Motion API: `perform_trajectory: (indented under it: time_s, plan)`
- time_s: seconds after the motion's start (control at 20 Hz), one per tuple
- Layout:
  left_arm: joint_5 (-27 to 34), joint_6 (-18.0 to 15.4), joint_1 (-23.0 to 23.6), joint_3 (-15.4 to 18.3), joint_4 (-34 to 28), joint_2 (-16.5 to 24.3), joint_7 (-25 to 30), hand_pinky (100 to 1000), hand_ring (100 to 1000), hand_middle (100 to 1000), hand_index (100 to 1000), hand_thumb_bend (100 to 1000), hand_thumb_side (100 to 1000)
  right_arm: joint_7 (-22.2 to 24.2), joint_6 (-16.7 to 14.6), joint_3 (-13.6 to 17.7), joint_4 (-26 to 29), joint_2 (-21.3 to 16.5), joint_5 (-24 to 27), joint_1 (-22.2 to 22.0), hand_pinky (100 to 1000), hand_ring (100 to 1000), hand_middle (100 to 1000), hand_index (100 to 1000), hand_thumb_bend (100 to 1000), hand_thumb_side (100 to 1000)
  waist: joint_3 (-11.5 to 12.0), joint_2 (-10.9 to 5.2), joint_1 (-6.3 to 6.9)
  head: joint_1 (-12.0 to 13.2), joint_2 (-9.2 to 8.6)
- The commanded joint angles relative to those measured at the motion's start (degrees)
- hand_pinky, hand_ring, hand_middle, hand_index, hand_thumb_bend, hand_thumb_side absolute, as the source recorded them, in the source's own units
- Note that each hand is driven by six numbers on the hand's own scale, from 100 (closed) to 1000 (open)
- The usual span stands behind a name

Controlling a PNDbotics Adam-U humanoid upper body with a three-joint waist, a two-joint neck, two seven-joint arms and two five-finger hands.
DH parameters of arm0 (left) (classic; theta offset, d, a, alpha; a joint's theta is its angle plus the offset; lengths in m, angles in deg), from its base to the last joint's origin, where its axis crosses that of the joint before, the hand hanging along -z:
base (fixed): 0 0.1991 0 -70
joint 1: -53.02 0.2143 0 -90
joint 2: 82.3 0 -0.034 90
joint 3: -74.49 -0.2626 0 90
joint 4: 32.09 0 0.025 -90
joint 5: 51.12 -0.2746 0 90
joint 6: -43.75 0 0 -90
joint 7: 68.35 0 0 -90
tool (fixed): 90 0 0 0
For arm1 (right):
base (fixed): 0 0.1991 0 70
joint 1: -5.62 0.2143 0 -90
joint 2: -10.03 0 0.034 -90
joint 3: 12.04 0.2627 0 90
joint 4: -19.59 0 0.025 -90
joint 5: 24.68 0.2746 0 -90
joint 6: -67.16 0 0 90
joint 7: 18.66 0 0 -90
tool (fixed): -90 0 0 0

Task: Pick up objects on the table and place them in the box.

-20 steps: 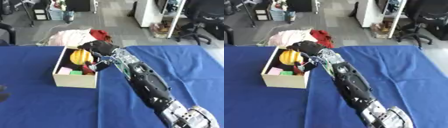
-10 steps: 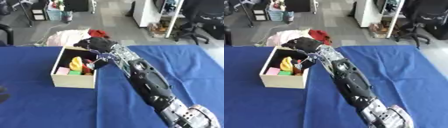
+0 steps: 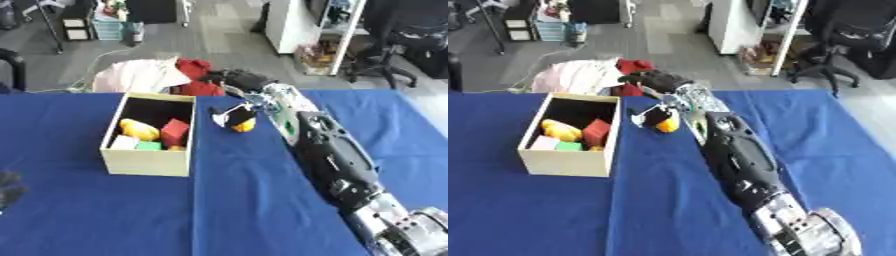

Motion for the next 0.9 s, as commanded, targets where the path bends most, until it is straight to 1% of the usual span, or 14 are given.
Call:
perform_trajectory:
  time_s: [0.05, 0.15, 0.25, 0.3, 0.35, 0.5, 0.65, 0.8, 0.9]
  plan:
    - [-0.11, -0.08, -0.32, 0.45, -0.93, 0.72, -0.27, 889, 751, 752, 826, 132, 640, -0.33, 3.21, 1.86, -2.39, -1.88, -1.63, 0.66, 891, 878, 880, 1000, 100, 335, -0.08, -1.40, 0.31, 0.26, -0.26]
    - [-0.11, -0.08, -0.32, 0.47, -0.97, 0.71, -0.30, 889, 751, 752, 826, 131, 639, -1.48, 4.94, 2.50, -3.86, -1.97, -3.30, 0.35, 891, 878, 879, 1000, 100, 304, -0.03, -1.33, 0.42, 0.33, -0.31]
    - [-0.11, -0.08, -0.34, 0.47, -1.01, 0.69, -0.33, 889, 751, 752, 826, 131, 639, -2.75, 6.63, 2.96, -5.33, -1.99, -5.31, 0.04, 893, 883, 884, 1000, 100, 294, 0.06, -1.25, 0.52, 0.37, -0.35]
    - [-0.10, -0.08, -0.37, 0.45, -1.02, 0.68, -0.33, 889, 751, 752, 826, 131, 639, -3.34, 7.28, 3.13, -5.95, -1.95, -6.31, -0.05, 893, 882, 883, 1000, 100, 262, 0.09, -1.21, 0.56, 0.37, -0.38]
    - [-0.09, -0.09, -0.41, 0.43, -1.05, 0.65, -0.31, 888, 751, 752, 826, 131, 639, -4.02, 8.13, 3.41, -6.55, -1.92, -7.26, -0.24, 889, 879, 881, 1000, 100, 252, 0.17, -1.14, 0.62, 0.37, -0.46]
    - [-0.10, -0.09, -0.48, 0.40, -1.11, 0.61, -0.30, 888, 751, 751, 826, 131, 639, -6.56, 10.40, 4.11, -7.84, -1.75, -9.32, -0.68, 886, 876, 880, 1000, 100, 252, 0.43, -0.91, 0.81, 0.36, -0.67]
    - [-0.09, -0.08, -0.58, 0.41, -1.18, 0.55, -0.33, 888, 750, 751, 826, 131, 639, -8.76, 11.95, 4.45, -8.70, -1.55, -10.84, -1.01, 875, 862, 856, 1000, 100, 253, 0.72, -0.60, 0.96, 0.24, -0.88]
    - [-0.09, -0.07, -0.73, 0.33, -1.23, 0.43, -0.26, 888, 750, 751, 826, 130, 639, -10.66, 12.50, 4.49, -8.94, -1.21, -11.81, -1.32, 862, 843, 813, 967, 100, 251, 0.90, -0.29, 1.06, 0.18, -1.02]
    - [-0.12, -0.08, -0.81, 0.32, -1.26, 0.39, -0.24, 889, 750, 751, 826, 129, 640, -12.16, 12.75, 4.53, -8.92, -1.04, -12.25, -1.50, 845, 816, 749, 893, 100, 244, 1.06, -0.06, 1.12, 0.12, -1.09]
